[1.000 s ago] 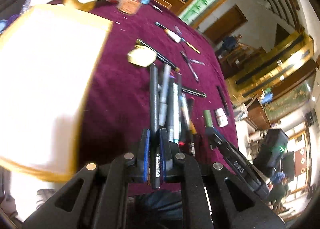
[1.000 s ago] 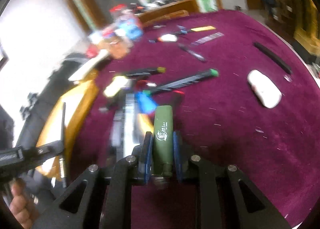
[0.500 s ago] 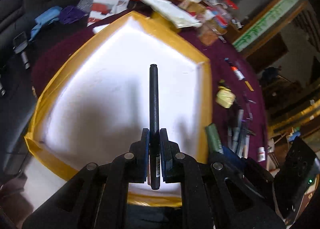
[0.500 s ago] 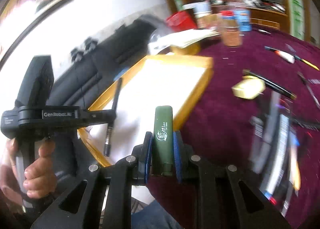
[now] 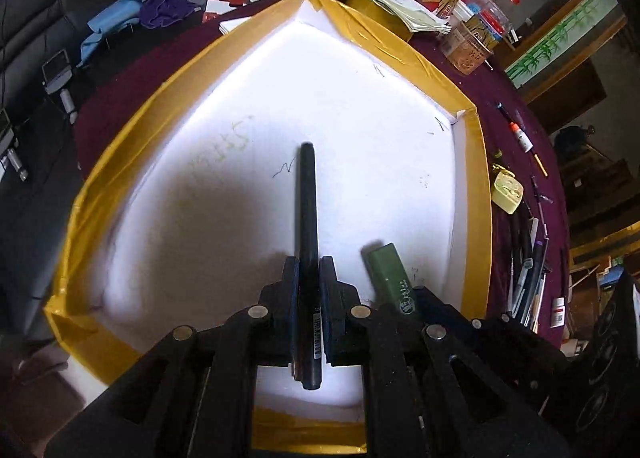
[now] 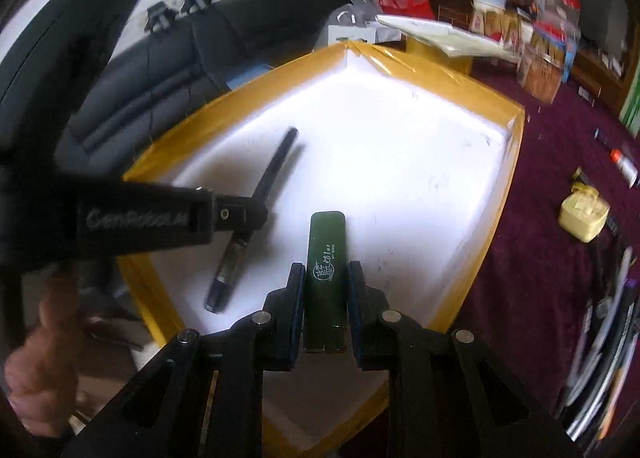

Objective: Organize rigid objects
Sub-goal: 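Carry both items over the white tray, lower them and open both tools, then move both open tools back over the pen pile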

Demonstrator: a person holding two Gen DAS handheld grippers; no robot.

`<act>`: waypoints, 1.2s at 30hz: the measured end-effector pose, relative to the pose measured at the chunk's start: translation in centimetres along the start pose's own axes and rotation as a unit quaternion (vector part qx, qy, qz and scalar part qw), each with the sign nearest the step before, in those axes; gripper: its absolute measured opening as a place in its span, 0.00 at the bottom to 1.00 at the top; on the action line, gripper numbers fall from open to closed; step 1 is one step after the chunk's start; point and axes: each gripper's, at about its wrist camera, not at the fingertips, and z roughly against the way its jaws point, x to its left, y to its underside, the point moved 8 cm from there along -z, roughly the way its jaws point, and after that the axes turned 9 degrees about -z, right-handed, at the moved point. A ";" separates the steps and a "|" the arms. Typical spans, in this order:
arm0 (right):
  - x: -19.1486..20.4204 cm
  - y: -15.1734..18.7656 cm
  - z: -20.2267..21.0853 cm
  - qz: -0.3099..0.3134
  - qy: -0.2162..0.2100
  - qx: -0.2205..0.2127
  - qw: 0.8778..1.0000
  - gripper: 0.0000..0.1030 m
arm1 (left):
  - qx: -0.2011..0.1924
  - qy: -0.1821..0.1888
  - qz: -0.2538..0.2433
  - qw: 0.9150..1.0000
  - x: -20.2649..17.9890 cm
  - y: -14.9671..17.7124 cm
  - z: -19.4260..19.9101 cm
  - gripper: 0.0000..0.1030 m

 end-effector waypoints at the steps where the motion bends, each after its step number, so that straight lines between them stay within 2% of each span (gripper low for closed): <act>1: 0.1 0.1 -0.2 0.010 0.008 0.002 1.000 0.18 | -0.001 0.002 -0.001 1.000 0.0 -0.1 -0.1 0.07; 5: 0.3 0.2 -0.2 0.030 0.028 -0.007 0.999 0.19 | -0.013 -0.003 0.002 1.000 0.2 -0.2 0.0 0.10; 7: 0.2 -0.2 0.2 0.021 0.010 -0.012 1.000 0.19 | -0.020 -0.003 0.007 1.000 0.3 0.0 0.5 0.22; 9: 0.0 -0.3 1.5 0.000 -0.026 -0.021 0.999 0.19 | -0.041 -0.003 0.008 0.999 -0.1 0.1 1.4 0.29; 11: -0.4 -0.3 3.7 -0.013 -0.044 -0.051 0.998 0.25 | -0.072 -0.004 0.002 0.997 -0.9 0.2 2.5 0.29; 13: -1.7 -0.1 6.3 -0.026 -0.040 -0.090 0.995 0.26 | -0.098 -0.017 -0.022 0.995 -2.7 0.6 3.4 0.29; 15: -3.4 0.7 8.6 -0.048 -0.038 -0.116 0.991 0.26 | -0.107 -0.008 -0.049 0.993 -5.2 1.3 3.8 0.30; 18: -6.7 2.1 10.8 -0.103 -0.043 -0.130 0.985 0.26 | -0.102 0.029 -0.074 0.992 -8.9 2.6 3.6 0.50; 23: -11.9 5.7 13.0 -0.165 -0.075 -0.118 0.976 0.26 | -0.082 0.058 -0.129 0.987 -14.9 4.4 2.5 0.51; 27: -15.5 8.4 13.7 -0.205 -0.053 -0.115 0.971 0.28 | -0.071 0.064 -0.158 0.983 -18.0 5.8 2.0 0.51; 29: -17.2 9.6 14.0 -0.229 -0.050 -0.114 0.965 0.38 | -0.066 0.063 -0.171 0.981 -19.3 6.6 1.7 0.51; 36: -21.3 12.6 15.3 -0.272 -0.027 -0.120 0.955 0.39 | -0.039 0.061 -0.200 0.977 -22.2 9.1 0.5 0.51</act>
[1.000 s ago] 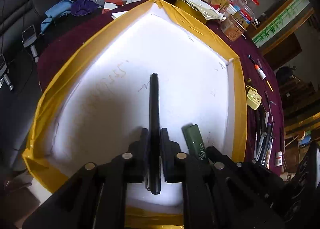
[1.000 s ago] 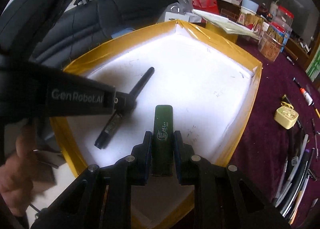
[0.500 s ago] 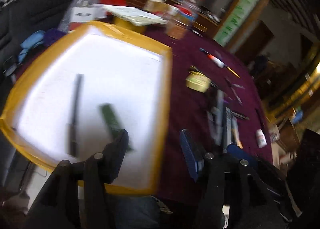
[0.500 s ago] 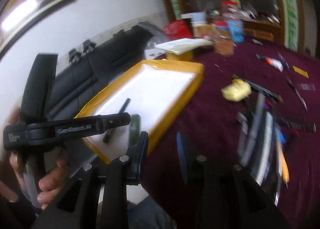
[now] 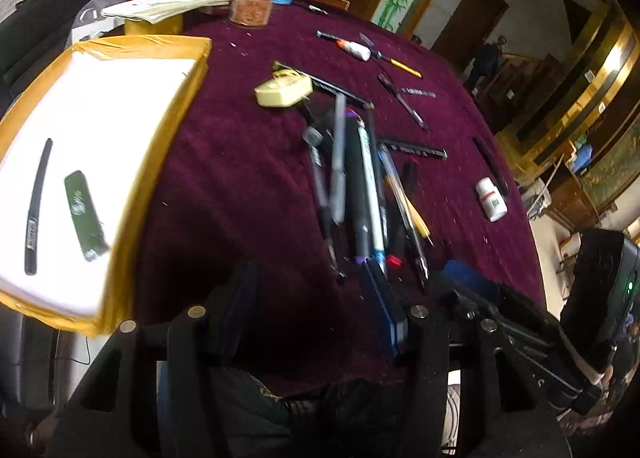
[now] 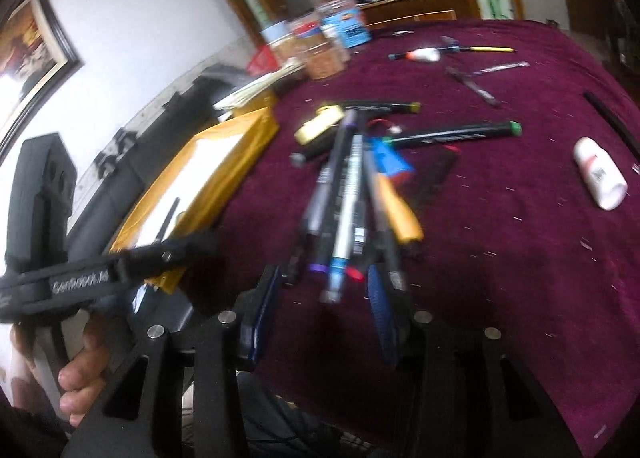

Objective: Organize rigid objects
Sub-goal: 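Move both open tools back over the pen pile, then grasp another black pen with the left tool while the right tool grasps a clear ballpoint pen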

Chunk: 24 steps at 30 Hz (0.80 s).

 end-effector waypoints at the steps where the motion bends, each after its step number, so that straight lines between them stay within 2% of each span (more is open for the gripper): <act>1: -0.2 0.3 0.1 -0.001 0.001 0.000 1.000 0.39 | 0.005 -0.001 -0.003 1.000 -0.4 0.2 -0.2 0.51; 11: -1.1 0.5 -0.2 -0.004 0.020 0.008 1.000 0.38 | 0.001 -0.048 -0.036 0.998 -1.4 0.6 -0.3 0.51; 14: -1.5 0.4 -0.7 -0.007 0.026 0.014 1.000 0.30 | 0.000 -0.063 -0.045 0.997 -1.4 0.6 -0.3 0.51; 17: -2.0 0.3 -0.8 -0.012 0.032 0.014 0.999 0.27 | -0.003 -0.068 -0.054 0.996 -1.6 0.6 -0.2 0.51; 24: -2.4 -0.2 -1.3 -0.007 0.049 0.023 0.998 0.26 | -0.005 -0.081 -0.069 0.994 -1.6 0.4 -0.4 0.51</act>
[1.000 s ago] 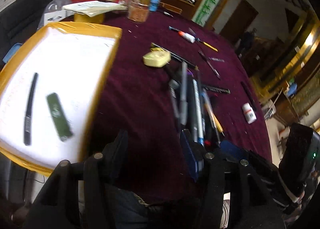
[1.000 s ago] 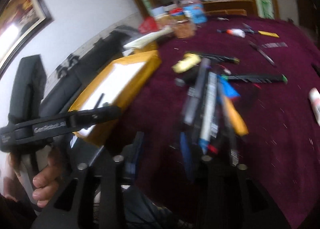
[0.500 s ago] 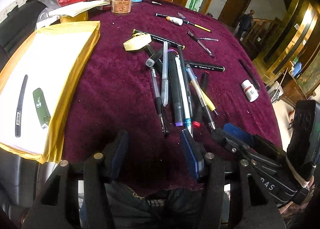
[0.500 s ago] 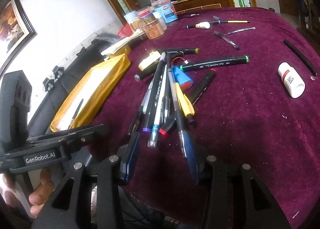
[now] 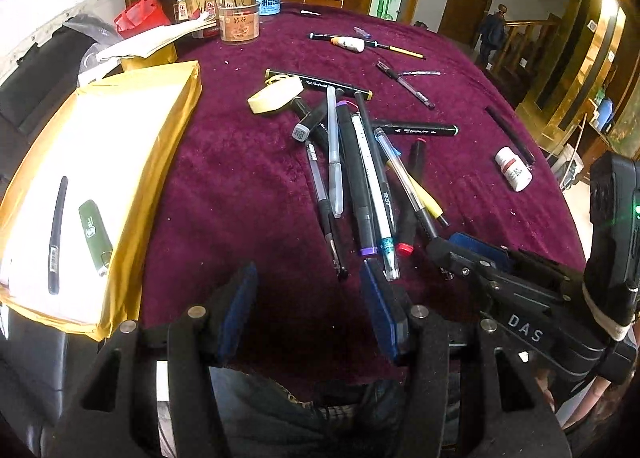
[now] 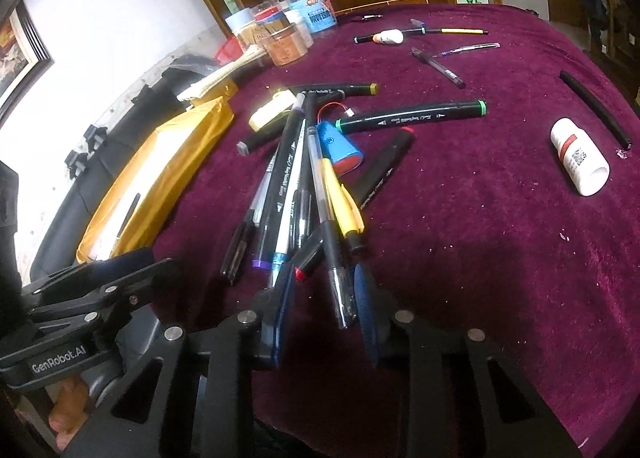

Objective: Organize rigid objects
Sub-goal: 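Grasp another black pen with the left tool while the right tool grasps a clear ballpoint pen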

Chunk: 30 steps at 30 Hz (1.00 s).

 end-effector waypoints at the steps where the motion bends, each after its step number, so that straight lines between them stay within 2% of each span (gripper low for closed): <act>1: 0.0 -0.1 -0.1 0.001 0.005 0.001 1.000 0.25 | 0.000 -0.001 -0.001 1.000 0.0 0.0 -0.1 0.51; 7: 0.2 -0.4 -1.2 0.010 0.022 0.016 1.000 0.19 | 0.001 -0.012 -0.002 1.000 0.6 -0.1 -0.3 0.51; 10: 0.5 -0.5 -1.9 0.019 0.033 0.022 0.999 0.17 | 0.005 -0.005 0.007 1.000 1.2 0.0 -0.6 0.51; 12: 0.7 -0.6 -2.2 0.022 0.034 0.027 0.999 0.09 | 0.009 0.000 0.011 1.000 1.3 0.0 -0.8 0.51; 15: 1.2 -0.7 -2.2 0.029 0.031 0.024 0.999 0.09 | 0.013 0.009 0.014 1.000 1.4 -0.2 -1.1 0.51; 21: 1.8 -1.6 -0.3 0.024 0.009 -0.011 1.000 0.09 | 0.026 0.063 0.015 0.998 -0.1 -1.7 -2.1 0.51; 26: 0.0 -3.2 2.3 -0.003 0.012 -0.053 0.999 0.09 | 0.019 0.082 -0.025 0.996 -2.9 -3.3 -2.5 0.51; 29: -2.2 -3.8 3.0 -0.020 0.044 -0.064 0.997 0.09 | 0.029 0.096 -0.036 0.994 -4.7 -4.4 -3.5 0.51; 30: -3.1 -3.9 3.2 -0.028 0.057 -0.067 0.996 0.09 | 0.032 0.089 -0.039 0.995 -5.2 -5.0 -4.1 0.51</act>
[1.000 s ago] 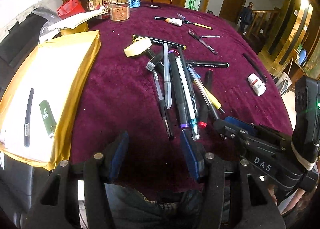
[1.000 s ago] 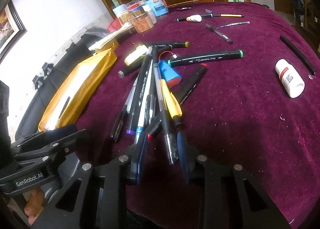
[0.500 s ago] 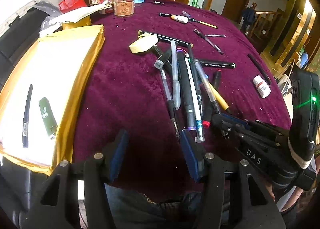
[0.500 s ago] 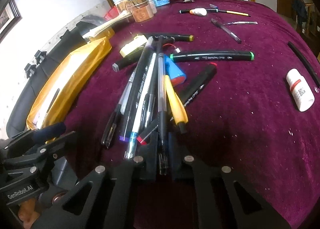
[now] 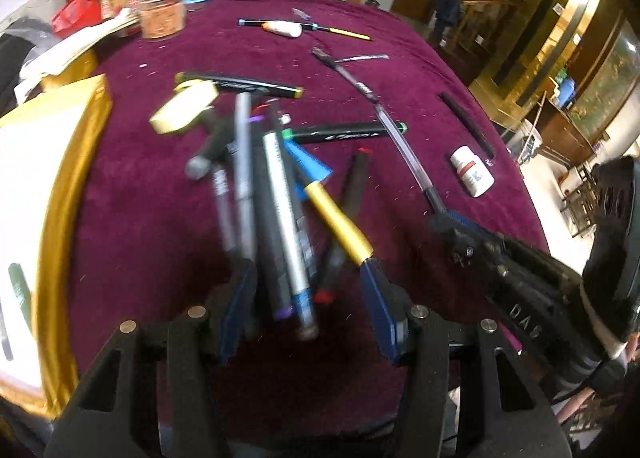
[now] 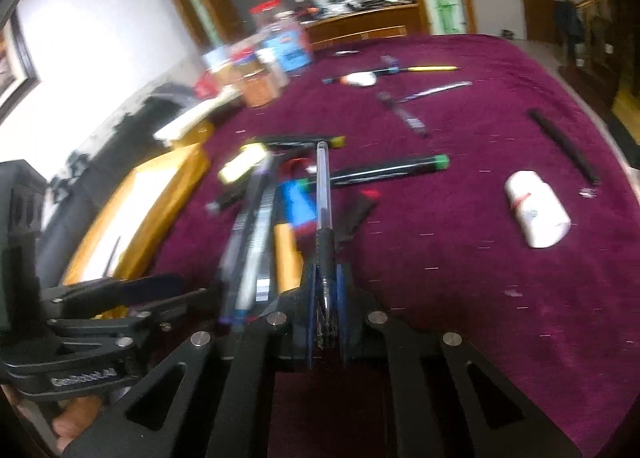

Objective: Organize rigid objects
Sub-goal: 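Grasp another black pen with the left tool while the right tool grasps a clear ballpoint pen, then carry both pens into the white tray, lay them down and open both tools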

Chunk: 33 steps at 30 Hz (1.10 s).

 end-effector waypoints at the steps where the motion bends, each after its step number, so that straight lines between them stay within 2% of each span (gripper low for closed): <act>1: -0.8 -0.1 -0.1 -0.009 0.012 0.001 1.000 0.09 | 0.003 -0.007 -0.001 1.000 -0.2 -0.4 -0.5 0.51; 6: -2.9 0.1 -1.1 -0.020 0.053 0.005 0.998 0.09 | 0.040 0.003 0.007 0.999 -1.4 -2.0 -3.3 0.50; 9: -3.2 0.5 -1.6 -0.014 0.066 0.011 0.998 0.09 | 0.036 -0.011 0.024 0.999 -0.9 -2.5 -3.9 0.45; 12: -3.1 1.2 -2.0 -0.015 0.061 0.022 0.998 0.09 | 0.034 -0.007 0.050 0.998 0.2 -2.8 -4.1 0.37; 13: -2.9 1.4 -2.0 -0.016 0.059 0.024 0.998 0.09 | 0.039 -0.004 0.061 0.997 0.6 -2.8 -4.5 0.37; 14: -3.0 1.5 -2.1 -0.016 0.058 0.026 0.998 0.09 | 0.039 0.006 0.068 0.997 0.8 -2.9 -4.8 0.37; 16: -3.1 1.6 -2.1 -0.013 0.059 0.025 0.998 0.09 | 0.050 0.020 0.076 0.996 1.1 -2.9 -5.5 0.30; 20: -3.2 1.6 -2.1 -0.013 0.056 0.026 0.998 0.09 | 0.051 0.017 0.069 0.996 1.0 -3.4 -5.9 0.26; 22: -3.3 1.6 -1.9 -0.014 0.055 0.026 0.998 0.09 | 0.048 0.006 0.055 0.997 0.8 -3.6 -5.8 0.13; 26: -3.3 1.7 -1.8 -0.016 0.053 0.026 0.998 0.09 | 0.046 0.005 0.032 0.998 0.4 -2.8 -5.2 0.08; 28: -3.5 1.7 -1.7 -0.018 0.051 0.026 0.998 0.09 | 0.029 -0.021 0.010 0.999 0.1 -2.0 -4.1 0.07; 33: -3.7 1.8 -1.5 -0.022 0.048 0.026 0.998 0.09 | 0.022 -0.007 0.011 1.000 0.1 -0.3 -2.9 0.07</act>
